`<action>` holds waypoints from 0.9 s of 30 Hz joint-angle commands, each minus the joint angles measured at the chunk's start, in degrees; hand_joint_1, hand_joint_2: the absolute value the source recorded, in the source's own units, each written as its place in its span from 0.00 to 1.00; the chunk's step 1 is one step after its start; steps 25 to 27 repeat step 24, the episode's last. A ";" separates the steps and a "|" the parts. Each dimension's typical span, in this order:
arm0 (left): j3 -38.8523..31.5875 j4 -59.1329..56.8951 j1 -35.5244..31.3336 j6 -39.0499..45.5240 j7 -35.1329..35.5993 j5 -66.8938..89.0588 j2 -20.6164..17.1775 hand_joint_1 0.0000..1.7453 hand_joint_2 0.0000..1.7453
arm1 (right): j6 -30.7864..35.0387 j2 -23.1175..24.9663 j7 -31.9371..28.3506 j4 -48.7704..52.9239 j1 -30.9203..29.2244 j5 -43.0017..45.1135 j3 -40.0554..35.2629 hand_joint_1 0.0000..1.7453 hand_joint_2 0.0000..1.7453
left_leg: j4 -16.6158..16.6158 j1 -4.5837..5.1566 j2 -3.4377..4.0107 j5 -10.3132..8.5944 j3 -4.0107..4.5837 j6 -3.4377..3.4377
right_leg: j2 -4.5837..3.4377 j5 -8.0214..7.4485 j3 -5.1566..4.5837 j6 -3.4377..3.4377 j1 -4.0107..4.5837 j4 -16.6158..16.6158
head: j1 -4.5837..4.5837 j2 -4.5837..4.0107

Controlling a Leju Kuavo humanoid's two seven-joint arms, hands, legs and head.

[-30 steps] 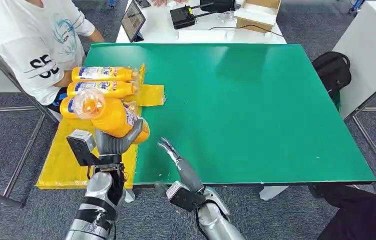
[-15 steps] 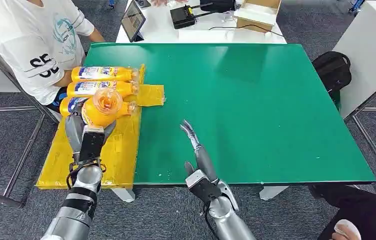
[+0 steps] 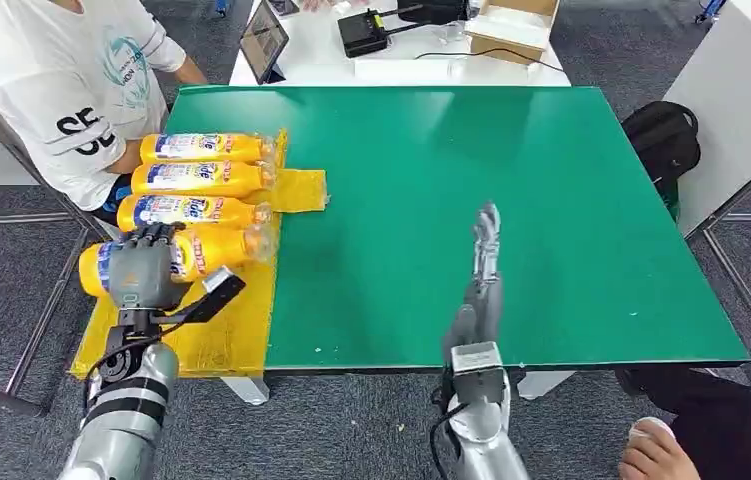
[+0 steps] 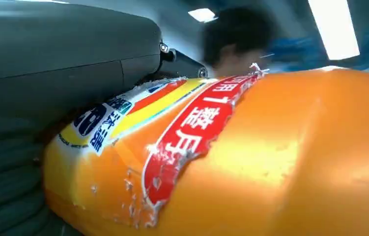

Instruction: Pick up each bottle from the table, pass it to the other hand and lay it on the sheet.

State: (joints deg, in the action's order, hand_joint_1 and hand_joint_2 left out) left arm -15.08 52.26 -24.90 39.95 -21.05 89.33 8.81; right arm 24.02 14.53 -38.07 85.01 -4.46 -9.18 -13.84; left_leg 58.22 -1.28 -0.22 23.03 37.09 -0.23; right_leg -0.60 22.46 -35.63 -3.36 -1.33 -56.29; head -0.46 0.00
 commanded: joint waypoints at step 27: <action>34.16 -39.18 -18.93 -6.69 16.51 0.67 -12.07 1.00 1.00 | -3.27 -0.28 -1.93 -4.30 -3.25 1.64 1.53 0.00 0.00 | 0.01 -0.03 0.04 0.11 -0.25 0.09 | 0.02 0.08 0.32 0.15 0.07 0.01 | -0.02 0.00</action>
